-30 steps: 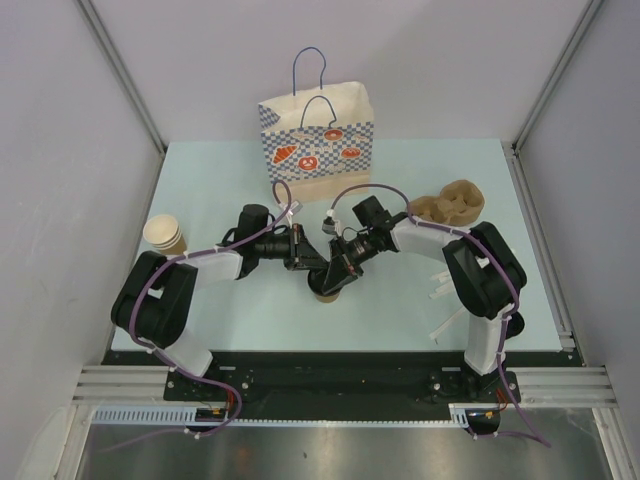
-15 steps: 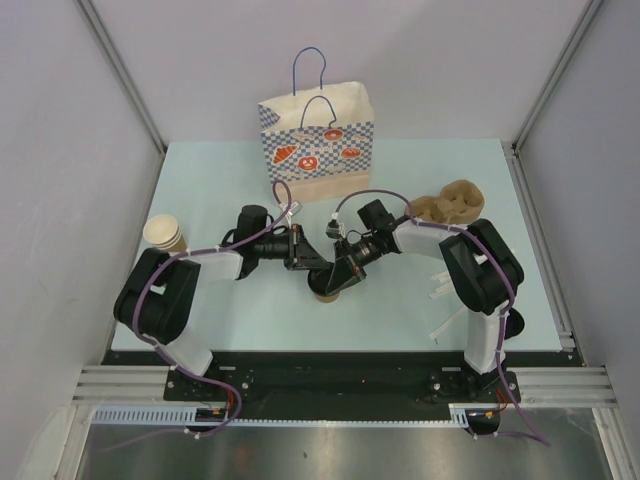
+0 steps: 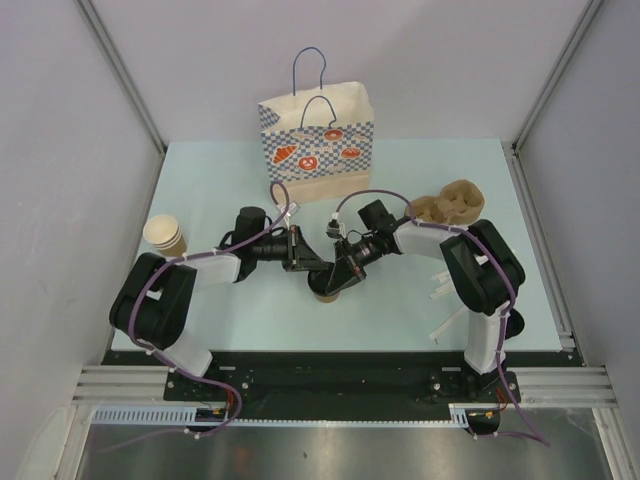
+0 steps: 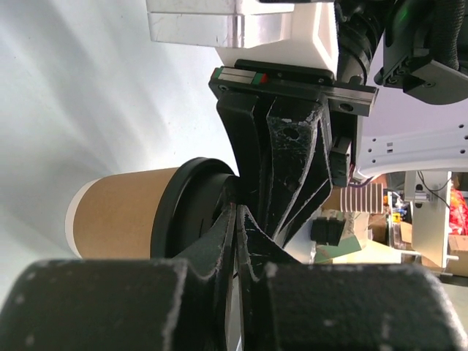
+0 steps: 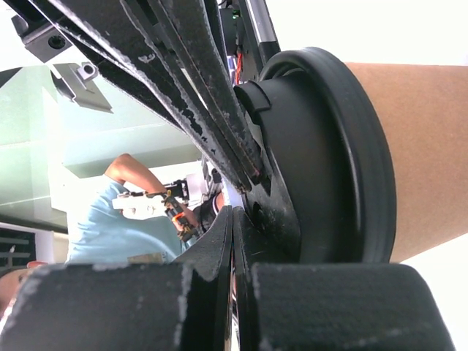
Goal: Pack the takeout coffee
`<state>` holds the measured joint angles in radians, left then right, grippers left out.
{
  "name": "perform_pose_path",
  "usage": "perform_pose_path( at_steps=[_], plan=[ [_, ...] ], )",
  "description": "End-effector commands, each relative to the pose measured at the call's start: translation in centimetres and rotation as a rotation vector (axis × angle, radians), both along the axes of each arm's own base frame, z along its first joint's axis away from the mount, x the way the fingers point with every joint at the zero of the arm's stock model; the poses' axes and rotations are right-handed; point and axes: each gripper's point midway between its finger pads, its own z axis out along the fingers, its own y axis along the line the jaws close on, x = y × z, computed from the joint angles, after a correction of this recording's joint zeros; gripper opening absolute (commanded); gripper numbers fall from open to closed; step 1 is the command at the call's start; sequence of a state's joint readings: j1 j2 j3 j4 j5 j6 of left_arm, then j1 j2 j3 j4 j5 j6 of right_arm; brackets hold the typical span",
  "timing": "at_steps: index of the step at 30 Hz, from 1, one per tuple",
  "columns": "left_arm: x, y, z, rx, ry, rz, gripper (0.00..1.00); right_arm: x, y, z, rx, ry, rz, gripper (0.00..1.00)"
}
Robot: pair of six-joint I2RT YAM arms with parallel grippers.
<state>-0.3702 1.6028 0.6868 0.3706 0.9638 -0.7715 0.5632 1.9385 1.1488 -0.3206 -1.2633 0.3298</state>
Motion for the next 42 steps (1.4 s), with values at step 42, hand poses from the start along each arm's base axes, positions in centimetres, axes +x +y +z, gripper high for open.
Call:
perform_pose_path(
  at_steps=[42],
  plan=[
    [-1.3,0.7,-2.3,0.110,0.005,0.013,0.09,-0.1,-3.6,-10.2,-0.413,-0.172,-0.111,0.00]
  ],
)
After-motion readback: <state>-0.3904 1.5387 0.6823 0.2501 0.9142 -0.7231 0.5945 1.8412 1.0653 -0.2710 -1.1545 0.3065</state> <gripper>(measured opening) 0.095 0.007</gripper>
